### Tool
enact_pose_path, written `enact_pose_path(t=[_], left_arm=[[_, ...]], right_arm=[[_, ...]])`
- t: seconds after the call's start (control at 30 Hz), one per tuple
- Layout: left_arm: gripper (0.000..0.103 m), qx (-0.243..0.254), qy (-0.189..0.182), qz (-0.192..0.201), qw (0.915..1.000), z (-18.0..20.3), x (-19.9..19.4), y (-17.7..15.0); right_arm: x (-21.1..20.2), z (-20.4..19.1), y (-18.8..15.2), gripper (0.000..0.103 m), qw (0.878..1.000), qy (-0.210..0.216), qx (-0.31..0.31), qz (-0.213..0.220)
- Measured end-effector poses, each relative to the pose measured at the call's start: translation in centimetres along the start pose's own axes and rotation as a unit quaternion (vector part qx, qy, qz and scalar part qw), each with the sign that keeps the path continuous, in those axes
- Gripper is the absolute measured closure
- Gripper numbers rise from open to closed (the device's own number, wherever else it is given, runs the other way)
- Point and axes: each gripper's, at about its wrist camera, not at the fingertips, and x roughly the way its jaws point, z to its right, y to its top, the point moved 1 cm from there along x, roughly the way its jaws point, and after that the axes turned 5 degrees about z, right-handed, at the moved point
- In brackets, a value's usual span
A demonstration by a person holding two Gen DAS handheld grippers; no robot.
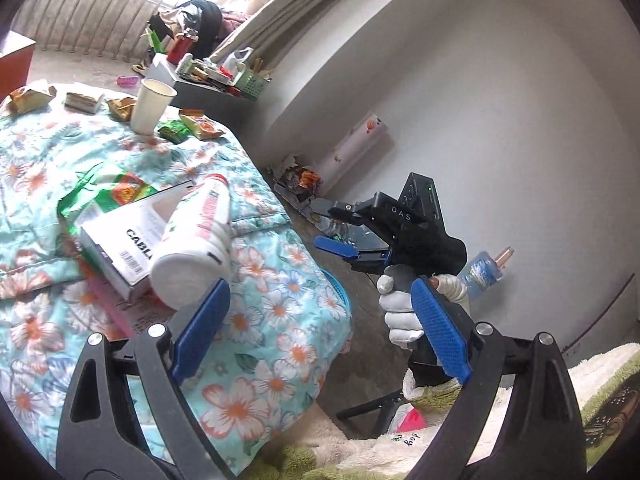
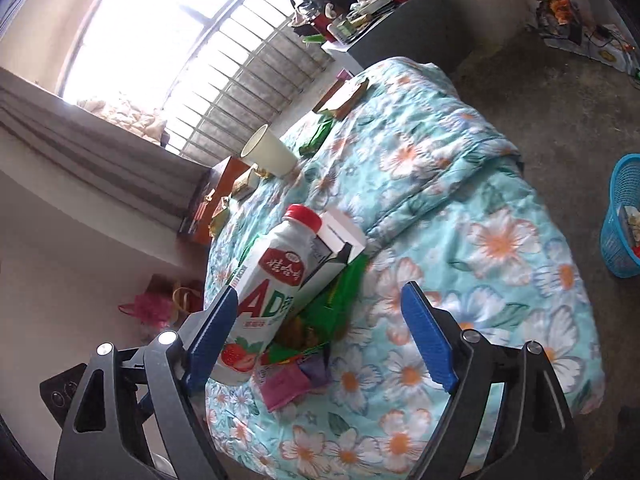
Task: Collect trash
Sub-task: 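Withdraw both tools from the wastebasket and return over the bed, then grasp the white CABLE box with the left tool while the right tool grasps the AD milk bottle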
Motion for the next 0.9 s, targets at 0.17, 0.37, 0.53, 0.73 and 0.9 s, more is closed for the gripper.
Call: enact_pose_path(t=[0.17, 0.37, 0.53, 0.73, 0.9], left_arm=[[0.016, -0.015, 0.039, 0.020, 0.9989, -2.9, -2.8, -0.2], [0.016, -0.034, 0.058, 0.030, 0.9973, -5.9, -5.1, -0.8], [0.016, -0.041, 0.077, 0.026, 0.9958, -7.5, -5.2, -0.8], [0.016, -0.020, 0.120, 0.008, 0.9925, -8.1, -3.5, -0.6], [0.016, -0.002, 0.127, -0.002, 0.9919, -7.8, -1.8, -0.3]], right_arm=[[5.6, -2.8, -0.4, 0.021, 0.998, -0.040, 0.037, -0.037], [8.6, -3.2, -0.9, 0.017, 0.993, -0.088, 0.065, -0.041], [8.4, -3.7, -1.0, 0.016, 0.993, -0.086, 0.064, -0.039], [8.9, -4.6, -1.6, 0.016, 0.995, -0.065, 0.035, -0.062], [8.6, -4.5, -1.8, 0.032, 0.997, -0.039, 0.010, -0.070]])
